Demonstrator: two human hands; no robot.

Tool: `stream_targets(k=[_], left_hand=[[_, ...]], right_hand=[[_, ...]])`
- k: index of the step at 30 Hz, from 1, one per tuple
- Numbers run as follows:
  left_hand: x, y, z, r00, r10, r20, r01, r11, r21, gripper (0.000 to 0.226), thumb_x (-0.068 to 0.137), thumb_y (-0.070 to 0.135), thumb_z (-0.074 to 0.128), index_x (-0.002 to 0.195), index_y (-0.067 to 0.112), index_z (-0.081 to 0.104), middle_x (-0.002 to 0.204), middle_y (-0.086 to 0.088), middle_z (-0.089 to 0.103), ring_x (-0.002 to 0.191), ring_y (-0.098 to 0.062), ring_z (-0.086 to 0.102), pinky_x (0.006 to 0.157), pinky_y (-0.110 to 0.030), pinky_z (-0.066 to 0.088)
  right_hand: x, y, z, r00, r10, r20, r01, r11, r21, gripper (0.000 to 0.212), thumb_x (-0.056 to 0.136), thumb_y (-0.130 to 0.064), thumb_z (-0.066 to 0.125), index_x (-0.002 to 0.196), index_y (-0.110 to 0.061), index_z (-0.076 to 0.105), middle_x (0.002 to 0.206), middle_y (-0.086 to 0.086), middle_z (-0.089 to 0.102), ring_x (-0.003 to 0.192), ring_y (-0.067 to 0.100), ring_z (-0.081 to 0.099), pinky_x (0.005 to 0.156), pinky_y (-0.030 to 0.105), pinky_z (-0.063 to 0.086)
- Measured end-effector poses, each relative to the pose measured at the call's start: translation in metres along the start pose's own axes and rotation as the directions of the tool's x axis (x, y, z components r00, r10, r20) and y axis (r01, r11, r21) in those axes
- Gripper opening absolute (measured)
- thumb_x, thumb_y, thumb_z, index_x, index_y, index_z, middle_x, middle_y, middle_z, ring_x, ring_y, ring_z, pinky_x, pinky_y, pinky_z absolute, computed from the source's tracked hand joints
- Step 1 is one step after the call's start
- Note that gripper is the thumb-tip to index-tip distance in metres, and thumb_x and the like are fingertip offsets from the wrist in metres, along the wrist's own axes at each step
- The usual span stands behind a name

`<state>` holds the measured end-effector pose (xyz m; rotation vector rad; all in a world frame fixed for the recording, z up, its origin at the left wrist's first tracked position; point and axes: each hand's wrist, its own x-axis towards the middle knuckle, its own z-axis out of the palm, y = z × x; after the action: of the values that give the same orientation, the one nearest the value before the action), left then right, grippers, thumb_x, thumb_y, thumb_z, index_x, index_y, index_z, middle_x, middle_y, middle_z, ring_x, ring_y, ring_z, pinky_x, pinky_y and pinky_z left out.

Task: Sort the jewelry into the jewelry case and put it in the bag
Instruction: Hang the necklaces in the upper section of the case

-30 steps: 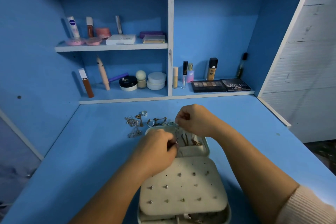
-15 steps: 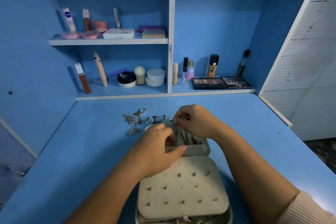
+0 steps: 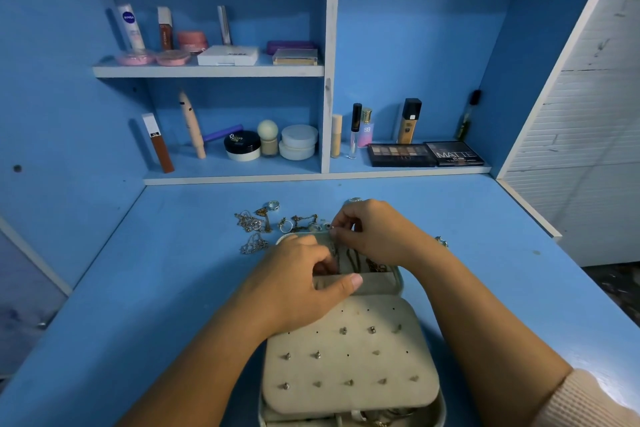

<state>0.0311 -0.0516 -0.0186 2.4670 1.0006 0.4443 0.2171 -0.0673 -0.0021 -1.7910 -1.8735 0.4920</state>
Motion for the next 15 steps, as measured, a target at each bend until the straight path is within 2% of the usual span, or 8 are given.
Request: stream_targets(k=[3,7,12,15], left_hand=[[-0.0005,-0.0003,0.0002,1.0,-0.011,-0.023,0.011,1.0,-0.008,0.054,0.069,0.082,0.043,0.071,0.03,0.058,0.079,0.013,0.055,0.08,-0.001,0.052,0.071,-0.035,0.052],[-0.0027,-0.0007,0.0015,0.998,-0.009,-0.066,0.009,1.0,0.01,0.057,0.069,0.083,0.039,0.084,0.031,0.058,0.088,0.017,0.052,0.091,0.001,0.047,0.079,-0.028,0.049],[-0.0031,0.0024,-0.0002,0.999,-0.01,-0.05,0.013,0.998,0.067,0.061,0.069,0.084,0.038,0.068,0.026,0.058,0.082,0.013,0.048,0.089,0.0,0.041,0.073,-0.025,0.043],[-0.0019,-0.0001,-0.0016,0.995,-0.022,-0.102,0.024,1.0,0.014,0.05,0.072,0.078,0.045,0.075,0.029,0.057,0.09,0.015,0.046,0.095,-0.003,0.039,0.078,-0.026,0.041]], right_hand=[[-0.0005,0.0023,-0.0005,0.999,0.031,-0.018,-0.03,0.998,0.058,0.008,0.089,-0.031,0.062,0.084,-0.026,0.064,0.078,-0.012,0.06,0.066,0.002,0.052,0.059,0.015,0.037],[-0.0008,0.0047,0.0005,0.998,0.046,-0.032,-0.043,0.996,0.077,0.007,0.089,-0.032,0.063,0.084,-0.027,0.064,0.077,-0.01,0.058,0.066,0.004,0.05,0.06,0.017,0.036],[-0.0025,0.0028,0.0013,0.998,0.048,-0.028,-0.047,0.998,0.047,0.005,0.089,-0.031,0.062,0.087,-0.027,0.065,0.079,-0.011,0.057,0.067,0.003,0.05,0.058,0.015,0.035],[-0.0047,-0.0003,-0.0014,0.999,0.035,0.001,-0.035,0.998,0.052,0.006,0.089,-0.029,0.062,0.086,-0.025,0.066,0.077,-0.011,0.059,0.066,0.002,0.051,0.059,0.015,0.037]])
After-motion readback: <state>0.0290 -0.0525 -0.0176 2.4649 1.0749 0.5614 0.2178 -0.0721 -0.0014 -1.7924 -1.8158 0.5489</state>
